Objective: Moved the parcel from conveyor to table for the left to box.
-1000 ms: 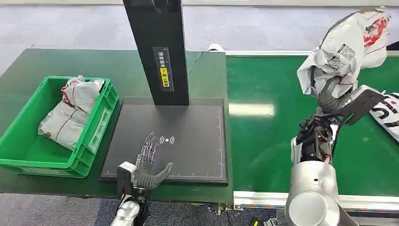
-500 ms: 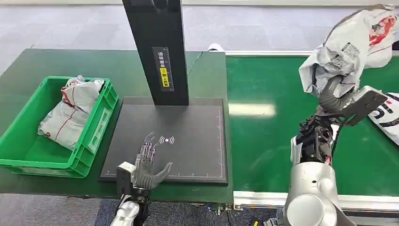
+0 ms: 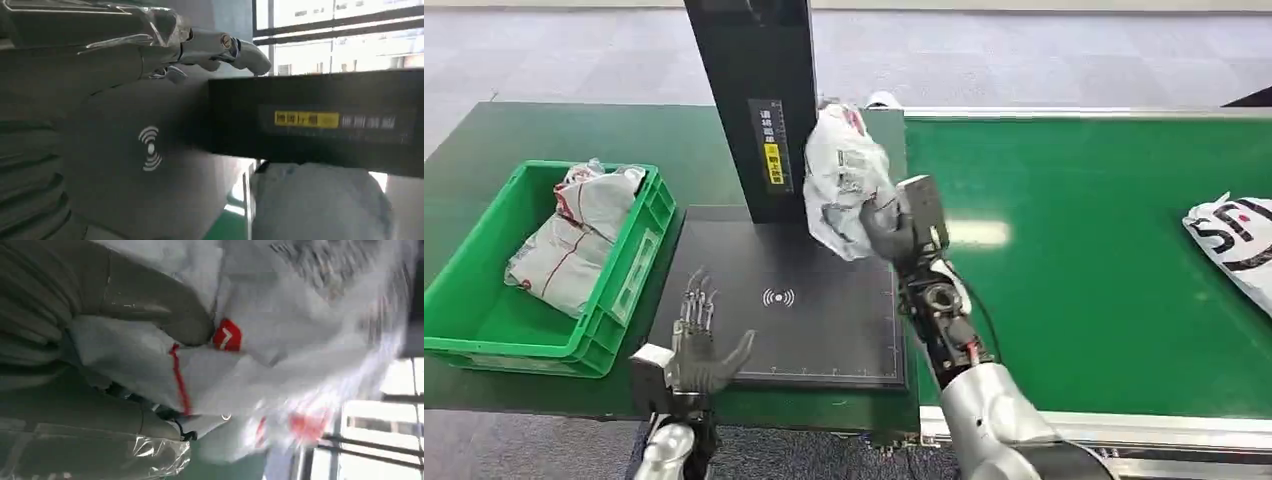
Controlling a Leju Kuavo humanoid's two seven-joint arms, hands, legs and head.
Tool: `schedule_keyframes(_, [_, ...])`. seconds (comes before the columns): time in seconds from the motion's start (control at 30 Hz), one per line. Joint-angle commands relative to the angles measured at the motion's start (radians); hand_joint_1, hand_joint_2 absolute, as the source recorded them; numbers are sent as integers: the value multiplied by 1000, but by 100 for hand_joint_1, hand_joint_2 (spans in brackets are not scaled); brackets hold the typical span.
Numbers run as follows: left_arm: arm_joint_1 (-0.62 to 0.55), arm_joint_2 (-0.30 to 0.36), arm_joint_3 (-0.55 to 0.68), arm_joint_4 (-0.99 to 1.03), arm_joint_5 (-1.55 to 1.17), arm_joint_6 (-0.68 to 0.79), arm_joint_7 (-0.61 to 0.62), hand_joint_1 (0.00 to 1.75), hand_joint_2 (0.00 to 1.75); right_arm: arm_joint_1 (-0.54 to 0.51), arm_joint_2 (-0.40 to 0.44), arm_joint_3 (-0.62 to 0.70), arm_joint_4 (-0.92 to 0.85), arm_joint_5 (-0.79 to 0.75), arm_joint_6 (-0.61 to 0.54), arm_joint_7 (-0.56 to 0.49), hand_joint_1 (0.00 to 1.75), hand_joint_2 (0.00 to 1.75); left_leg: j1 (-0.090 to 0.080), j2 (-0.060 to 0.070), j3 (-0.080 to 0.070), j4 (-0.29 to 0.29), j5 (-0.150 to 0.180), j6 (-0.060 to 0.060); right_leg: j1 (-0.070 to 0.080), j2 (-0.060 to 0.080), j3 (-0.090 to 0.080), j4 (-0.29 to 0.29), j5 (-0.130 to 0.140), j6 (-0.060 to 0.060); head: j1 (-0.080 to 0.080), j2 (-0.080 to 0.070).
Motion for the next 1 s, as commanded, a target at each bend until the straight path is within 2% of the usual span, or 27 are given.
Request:
schedule_keyframes(0.03, [35,32,37,-36,-5,-2,-6,0,175,-36,19,377,129,-80,-1,37,175,175,0,4,1,0,-1,1,0,3,0,-1,0,0,0,0])
schedule_keyframes(0.17, [23,35,31,-23,0,5,-10,0,175,-22,18,396,143,-53,56,92,175,175,-1,2,3,-1,0,0,-1,1,3,-1,0,0,1,0])
schedule_keyframes(0.23, [20,37,32,-21,4,9,-11,0,175,-11,19,446,135,-41,91,113,175,175,-1,1,2,-1,0,0,-1,1,2,-1,0,0,1,0])
schedule_keyframes(0.33, [28,38,35,-35,9,16,-12,0,175,0,19,553,105,-103,123,140,175,175,-1,2,2,-1,0,0,-1,2,1,-1,0,0,0,0])
schedule_keyframes(0.43, [32,39,35,-40,9,16,-12,0,175,2,19,578,96,-120,131,148,175,175,0,2,2,-1,-1,0,0,2,1,-1,0,0,0,0])
schedule_keyframes(0.47, [38,38,36,-47,11,19,-12,0,175,-3,19,640,97,-186,143,161,175,175,-1,3,3,-1,-1,0,0,3,2,-1,0,0,0,0])
schedule_keyframes(0.57, [49,37,40,-62,18,24,-9,0,175,0,19,735,85,-219,168,190,175,175,0,2,1,0,-1,0,0,2,0,-1,0,0,1,0])
schedule_keyframes(0.67, [75,37,46,-95,25,31,-3,0,175,-15,19,866,87,-265,129,229,175,175,0,3,0,0,0,0,0,3,0,-1,1,0,1,0])
schedule_keyframes(0.7, [89,36,48,-111,26,32,-1,0,175,-28,19,903,99,-267,91,235,31,175,0,4,2,-1,-1,0,0,4,1,-1,0,0,1,0])
schedule_keyframes(0.73, [101,35,50,-126,27,33,0,0,175,-40,19,918,107,-272,60,235,0,175,-1,4,1,0,-1,0,-1,4,0,0,0,0,1,0])
schedule_keyframes(0.83, [131,25,56,-165,28,36,10,0,175,-84,17,907,134,-279,-45,199,0,175,-1,3,0,0,-1,0,-1,3,-1,1,0,0,1,0])
schedule_keyframes(0.93, [152,20,59,-196,27,37,12,0,175,-102,-19,773,125,-369,-75,118,0,175,-1,1,0,1,0,0,-1,2,-1,1,0,0,1,0])
schedule_keyframes(1.0, [153,22,67,-194,28,42,11,0,175,-91,-61,647,96,-458,-51,28,0,175,-1,0,0,1,0,1,0,0,0,0,0,0,1,0])
